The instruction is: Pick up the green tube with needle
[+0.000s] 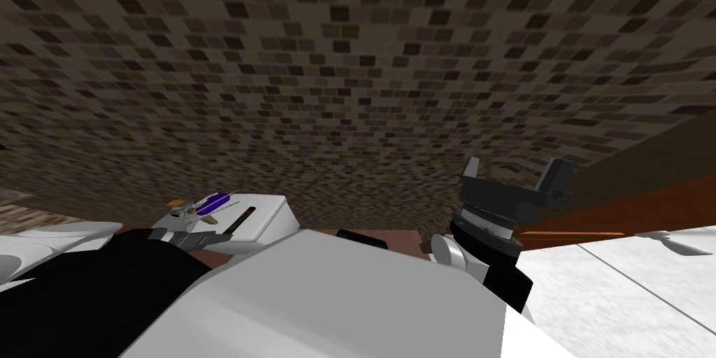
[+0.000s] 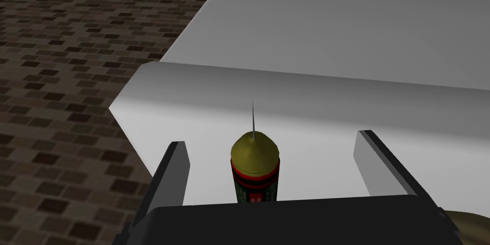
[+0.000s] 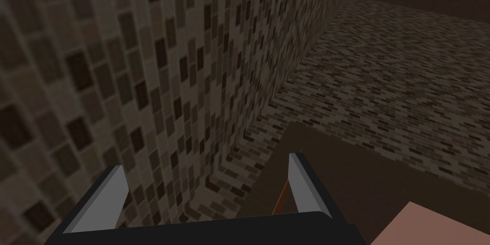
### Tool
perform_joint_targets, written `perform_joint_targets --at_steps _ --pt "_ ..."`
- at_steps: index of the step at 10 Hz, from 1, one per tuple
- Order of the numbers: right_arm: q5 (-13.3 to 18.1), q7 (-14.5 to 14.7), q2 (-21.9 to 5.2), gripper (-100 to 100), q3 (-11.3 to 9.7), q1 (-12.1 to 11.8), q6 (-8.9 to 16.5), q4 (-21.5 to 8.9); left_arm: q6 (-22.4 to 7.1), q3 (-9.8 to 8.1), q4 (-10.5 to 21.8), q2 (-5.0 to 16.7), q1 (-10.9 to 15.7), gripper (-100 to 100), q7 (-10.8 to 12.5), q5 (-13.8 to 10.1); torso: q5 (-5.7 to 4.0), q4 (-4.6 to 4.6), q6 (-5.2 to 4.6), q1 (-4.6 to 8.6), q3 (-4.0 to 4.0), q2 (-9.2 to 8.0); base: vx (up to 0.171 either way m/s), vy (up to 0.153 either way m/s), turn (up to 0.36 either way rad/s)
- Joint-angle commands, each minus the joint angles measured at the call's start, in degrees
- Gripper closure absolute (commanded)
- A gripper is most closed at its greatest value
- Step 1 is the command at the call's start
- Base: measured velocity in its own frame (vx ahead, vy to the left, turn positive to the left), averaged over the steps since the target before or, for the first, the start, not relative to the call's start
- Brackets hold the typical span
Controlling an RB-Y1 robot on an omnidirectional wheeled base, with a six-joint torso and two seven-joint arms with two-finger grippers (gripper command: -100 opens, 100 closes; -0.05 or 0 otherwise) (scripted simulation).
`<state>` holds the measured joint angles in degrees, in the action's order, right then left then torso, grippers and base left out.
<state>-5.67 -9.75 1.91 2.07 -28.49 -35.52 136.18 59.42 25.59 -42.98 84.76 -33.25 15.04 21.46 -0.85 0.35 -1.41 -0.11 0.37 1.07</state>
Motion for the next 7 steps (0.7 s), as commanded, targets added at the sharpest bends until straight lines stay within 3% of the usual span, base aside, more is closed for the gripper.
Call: perform_joint_targets --at_steps 1,5,6,7 --pt "0.0 0.0 0.0 0 0.0 0.0 0.0 0.0 0.9 -0.28 2.45 -1.68 1.32 -100 0.36 1.44 0.0 0.0 0.0 0.0 0.0 0.0 -0.041 -0.021 -0.06" --pt "0.0 0.0 0.0 0 0.0 0.01 0.0 0.0 3.58 -1.67 9.44 -6.76 5.01 -100 1.46 5.76 0.57 -0.03 0.03 -0.29 -0.01 -0.07 -0.068 -0.016 -0.109" --pt "0.0 0.0 0.0 0 0.0 0.0 0.0 0.0 3.69 -1.28 9.79 -6.11 5.44 -100 1.06 5.43 0.74 -0.04 0.1 -0.38 -0.03 -0.11 -0.031 -0.008 -0.016" --pt "0.0 0.0 0.0 0 0.0 0.0 0.0 0.0 3.93 -1.31 10.06 -6.26 5.55 100 1.06 5.56 0.77 -0.06 0.12 -0.47 0.02 -0.01 -0.005 -0.003 0.004"
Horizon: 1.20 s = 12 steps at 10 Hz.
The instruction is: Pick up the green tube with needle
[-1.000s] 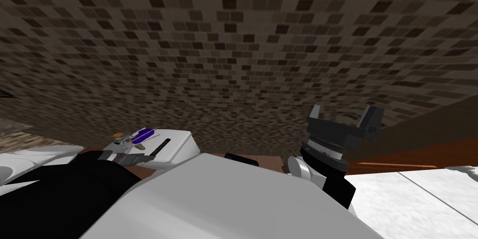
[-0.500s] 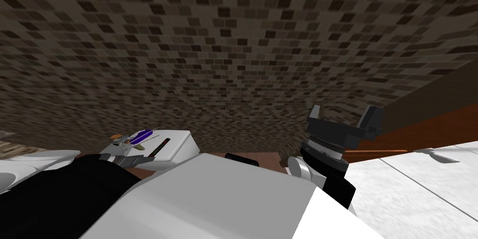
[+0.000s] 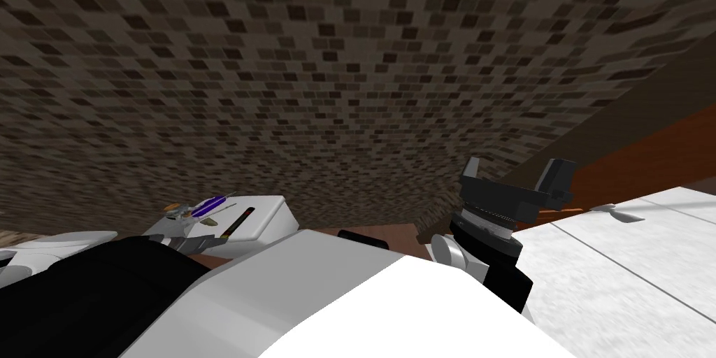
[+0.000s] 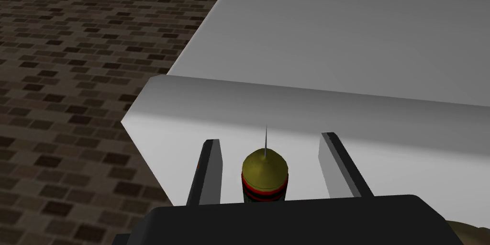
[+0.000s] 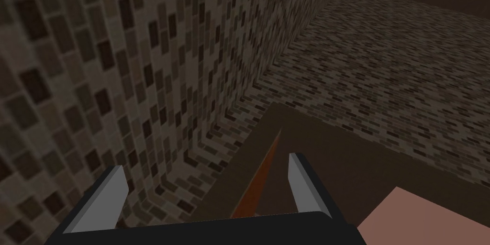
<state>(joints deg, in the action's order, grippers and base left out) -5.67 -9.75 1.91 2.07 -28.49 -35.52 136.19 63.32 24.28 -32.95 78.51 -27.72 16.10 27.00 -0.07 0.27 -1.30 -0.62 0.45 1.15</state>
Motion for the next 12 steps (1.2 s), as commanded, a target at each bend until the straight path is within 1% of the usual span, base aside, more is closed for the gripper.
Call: perform_joint_targets --at_steps 1,4,5,6,9,12 --pt "0.0 0.0 0.0 0 0.0 0.0 0.0 0.0 0.0 0.0 0.0 0.0 0.0 100 0.0 0.0 0.0 0.0 0.0 0.0 0.0 0.0 0.0 0.0 0.0" --pt "0.0 0.0 0.0 0 0.0 0.0 0.0 0.0 0.07 -0.01 -0.02 0.02 0.01 100 -0.01 -0.01 0.12 -0.02 0.01 -0.24 0.04 0.07 0.0 0.0 0.0" --pt "0.0 0.0 0.0 0 0.0 0.0 0.0 0.0 0.08 -0.01 -0.03 0.02 0.01 0 -0.01 -0.01 0.12 -0.02 0.01 -0.25 0.05 0.07 0.0 0.0 0.0" --pt "0.0 0.0 0.0 0 0.0 0.0 0.0 0.0 -0.99 -0.02 -2.34 0.76 -1.45 100 0.13 -0.86 0.12 -0.02 0.01 -0.25 0.05 0.07 0.017 0.015 0.074" --pt "0.0 0.0 0.0 0 0.01 -0.01 0.0 0.0 -3.0 1.03 -7.58 4.57 -4.21 100 -0.7 -4.1 0.09 -0.08 0.04 -0.33 0.18 0.3 0.067 0.027 0.116" --pt "0.0 0.0 0.0 0 0.0 -0.01 0.0 0.0 -5.01 2.07 -12.68 8.38 -6.98 100 -1.53 -7.34 0.06 -0.11 -0.03 -0.19 0.26 0.44 0.086 0.002 0.104"
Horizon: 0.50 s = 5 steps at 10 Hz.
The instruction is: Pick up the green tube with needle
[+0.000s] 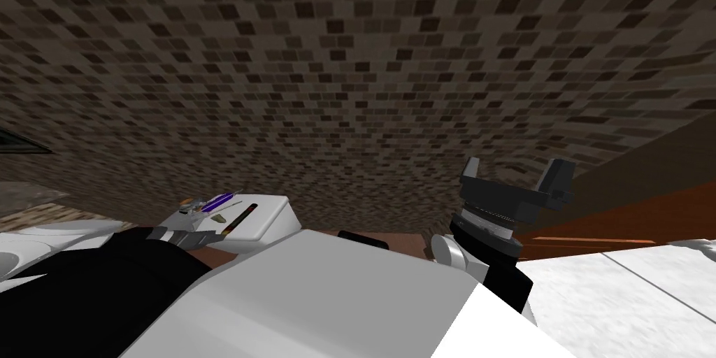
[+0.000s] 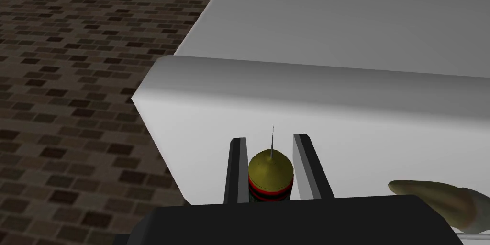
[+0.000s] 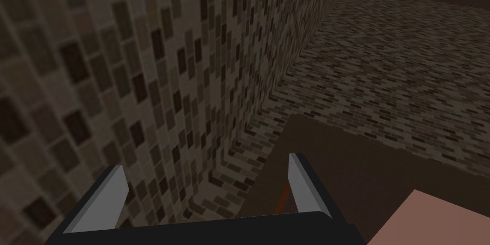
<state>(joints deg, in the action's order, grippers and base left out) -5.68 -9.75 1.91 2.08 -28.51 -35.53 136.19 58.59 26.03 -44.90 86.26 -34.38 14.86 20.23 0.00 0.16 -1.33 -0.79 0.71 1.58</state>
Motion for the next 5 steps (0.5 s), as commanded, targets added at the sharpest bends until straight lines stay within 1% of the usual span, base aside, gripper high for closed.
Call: perform_joint_targets --at_steps 1,3,4,5 --pt "0.0 0.0 0.0 0 0.0 0.0 0.0 0.0 -0.94 0.67 -2.61 1.9 -1.24 100 -0.57 -1.64 0.0 0.0 0.0 0.0 0.0 0.0 0.073 0.002 0.101" --pt "0.0 0.0 0.0 0 0.0 0.0 0.0 0.0 -2.28 1.37 -6.1 4.44 -3.08 100 -1.13 -3.8 0.0 0.01 -0.01 -0.03 -0.03 -0.05 0.075 0.012 0.092" --pt "0.0 0.0 0.0 0 0.0 0.0 0.0 0.0 -2.27 0.86 -5.79 3.94 -3.29 100 -1.01 -3.56 0.01 0.01 -0.01 -0.05 -0.02 -0.04 0.036 0.002 0.021" --pt "0.0 0.0 0.0 0 0.0 0.01 0.0 0.0 -2.42 0.9 -6.0 4.06 -3.39 0 -1.1 -3.68 0.03 0.03 -0.03 -0.06 -0.08 -0.15 0.006 -0.001 -0.005"
